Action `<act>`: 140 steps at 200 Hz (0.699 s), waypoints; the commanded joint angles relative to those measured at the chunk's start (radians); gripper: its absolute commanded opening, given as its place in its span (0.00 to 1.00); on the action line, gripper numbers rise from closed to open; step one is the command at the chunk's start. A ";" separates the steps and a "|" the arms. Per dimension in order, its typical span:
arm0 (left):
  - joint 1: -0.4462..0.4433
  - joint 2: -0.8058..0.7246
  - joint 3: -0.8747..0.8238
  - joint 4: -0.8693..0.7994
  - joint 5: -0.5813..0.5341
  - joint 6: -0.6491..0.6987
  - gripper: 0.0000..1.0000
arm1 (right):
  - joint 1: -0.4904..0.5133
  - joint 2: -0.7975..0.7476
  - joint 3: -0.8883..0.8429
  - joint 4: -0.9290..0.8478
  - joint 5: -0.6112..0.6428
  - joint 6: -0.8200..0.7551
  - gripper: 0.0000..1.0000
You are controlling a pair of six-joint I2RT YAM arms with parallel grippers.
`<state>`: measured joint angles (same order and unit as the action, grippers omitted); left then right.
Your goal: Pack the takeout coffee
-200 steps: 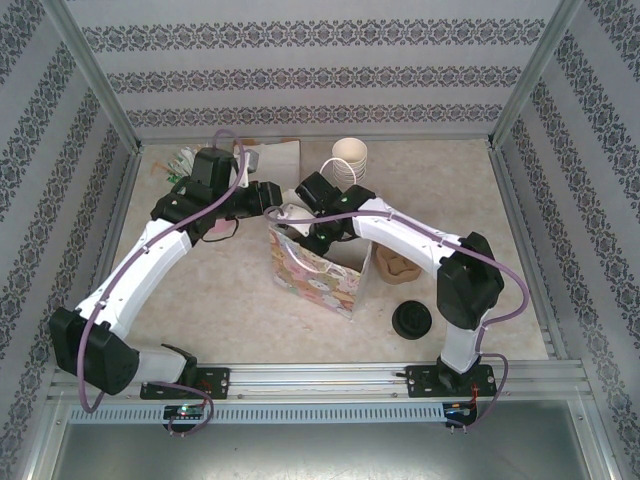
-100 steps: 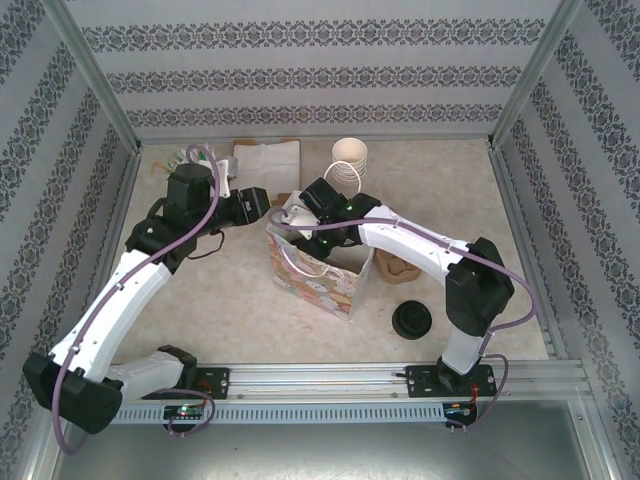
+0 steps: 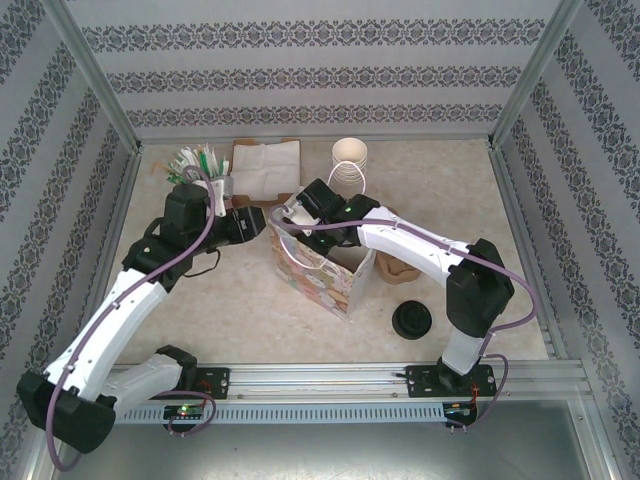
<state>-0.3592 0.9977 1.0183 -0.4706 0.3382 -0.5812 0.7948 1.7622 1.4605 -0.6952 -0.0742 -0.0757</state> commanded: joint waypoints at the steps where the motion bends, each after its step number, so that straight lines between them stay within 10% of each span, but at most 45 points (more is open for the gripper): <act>1: -0.008 -0.054 -0.024 0.014 -0.006 -0.013 0.53 | 0.011 -0.027 0.045 0.004 0.117 0.073 0.45; 140: -0.171 0.028 -0.117 0.270 -0.024 -0.160 0.52 | 0.024 0.018 0.056 -0.003 0.097 0.277 0.44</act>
<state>-0.5179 1.0256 0.9081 -0.2722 0.3538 -0.7235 0.8097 1.7695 1.5410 -0.6796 0.0620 0.1593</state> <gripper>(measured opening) 0.522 0.581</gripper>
